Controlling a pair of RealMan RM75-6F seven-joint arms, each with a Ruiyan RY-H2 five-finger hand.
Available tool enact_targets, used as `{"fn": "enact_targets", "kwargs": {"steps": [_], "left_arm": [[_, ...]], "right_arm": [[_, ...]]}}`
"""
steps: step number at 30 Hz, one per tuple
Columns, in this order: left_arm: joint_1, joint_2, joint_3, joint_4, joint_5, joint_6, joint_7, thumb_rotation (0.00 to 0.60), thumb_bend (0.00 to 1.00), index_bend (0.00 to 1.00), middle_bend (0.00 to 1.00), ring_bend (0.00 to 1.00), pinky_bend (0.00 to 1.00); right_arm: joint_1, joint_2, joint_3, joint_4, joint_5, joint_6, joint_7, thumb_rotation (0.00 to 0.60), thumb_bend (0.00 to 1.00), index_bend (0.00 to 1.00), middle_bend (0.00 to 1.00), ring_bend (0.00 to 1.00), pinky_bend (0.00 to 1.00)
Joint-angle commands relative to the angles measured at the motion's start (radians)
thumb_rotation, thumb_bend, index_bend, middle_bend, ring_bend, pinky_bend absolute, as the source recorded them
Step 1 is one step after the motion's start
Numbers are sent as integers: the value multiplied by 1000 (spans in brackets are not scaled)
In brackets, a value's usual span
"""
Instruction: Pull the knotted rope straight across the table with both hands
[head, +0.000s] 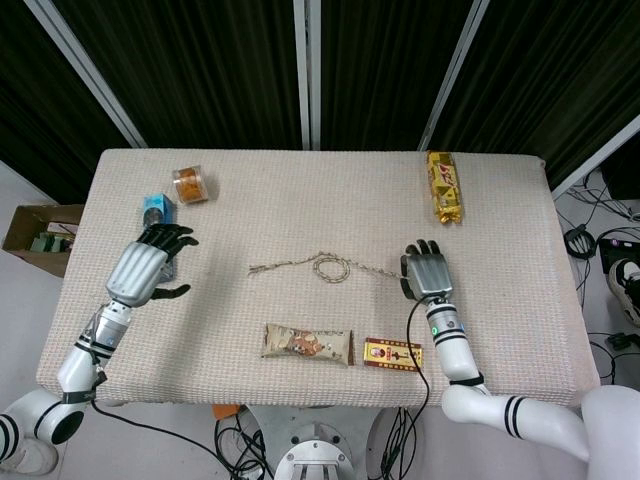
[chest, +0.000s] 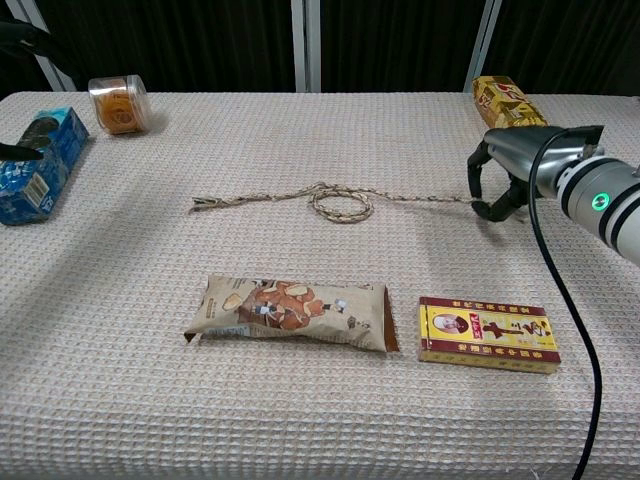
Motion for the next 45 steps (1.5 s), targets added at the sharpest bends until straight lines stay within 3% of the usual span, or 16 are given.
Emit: {"fn": "enact_targets", "kwargs": {"steps": [1,5,12,23,45], "left_arm": [[-56,-28,-36,-25,-48,-78,22,600,132,366,206,163,179],[-146,-99,-72,-2,-103,-195,68,600,132,376,206,163,179],[-279,-284,-119,140,-255,-358,198,600,136,389,206,162,179],[-345,-487,-135,334,-442,-396,342,600,241,442,206,162,179],[-342,-546,-131,430,-470,-396,315,600,398,512,206,162,176]], "right_arm": [[15,63,12,-47,-12,32,-63,600,460,607,281,98,149],[24,122,28,-93,3,51,-109,600,461,610,281,98,143],[27,173,39,-123,36,56,-116,600,462,613,281,89,132],[22,192,29,-131,46,68,-89,600,461,613,280,89,130],[28,194,16,-123,65,66,-63,600,461,614,279,89,124]]}}
